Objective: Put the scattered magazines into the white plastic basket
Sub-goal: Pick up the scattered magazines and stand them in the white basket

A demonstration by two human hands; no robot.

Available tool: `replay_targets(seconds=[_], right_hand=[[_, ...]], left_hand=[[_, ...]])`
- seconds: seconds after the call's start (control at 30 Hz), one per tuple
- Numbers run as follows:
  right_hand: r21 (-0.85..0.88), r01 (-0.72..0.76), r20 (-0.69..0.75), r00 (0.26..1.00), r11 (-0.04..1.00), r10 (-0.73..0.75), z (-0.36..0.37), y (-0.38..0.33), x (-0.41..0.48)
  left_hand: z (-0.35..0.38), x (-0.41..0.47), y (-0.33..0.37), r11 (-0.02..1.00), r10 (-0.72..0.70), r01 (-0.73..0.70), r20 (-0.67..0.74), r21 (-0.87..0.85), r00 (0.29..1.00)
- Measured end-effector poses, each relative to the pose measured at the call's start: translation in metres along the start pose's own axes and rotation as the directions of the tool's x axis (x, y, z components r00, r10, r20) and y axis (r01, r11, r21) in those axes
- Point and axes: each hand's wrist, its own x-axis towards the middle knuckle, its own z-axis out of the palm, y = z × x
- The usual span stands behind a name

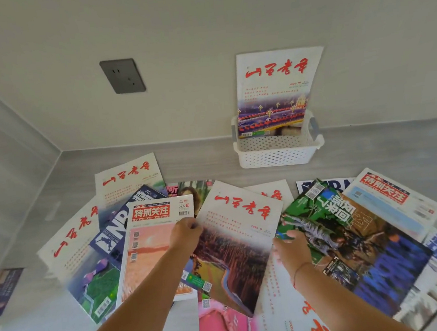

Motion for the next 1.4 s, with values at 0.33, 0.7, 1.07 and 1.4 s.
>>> replay_targets(seconds=[0.33, 0.7, 1.07, 1.4], right_hand=[[0.060, -0.152, 0.192, 0.972, 0.987, 0.138, 0.004, -0.003, 0.011], [-0.230, 0.463, 0.085, 0.886, 0.856, -0.457, -0.057, -0.109, 0.030], [-0.115, 0.662, -0.178, 0.719, 0.740, -0.671, -0.117, -0.294, 0.128], [-0.207, 0.520, -0.161, 0.817, 0.829, -0.553, -0.100, -0.279, 0.204]], left_hand=[[-0.004, 0.012, 0.010, 0.967, -0.144, 0.177, 0.180, -0.183, 0.973], [-0.051, 0.027, 0.113, 0.877, 0.192, -0.152, 0.042, -0.456, 0.980], [-0.058, 0.106, 0.287, 0.749, 0.325, -0.393, -0.222, -0.533, 0.919], [0.002, 0.173, 0.276, 0.859, 0.144, -0.238, -0.231, -0.454, 0.962]])
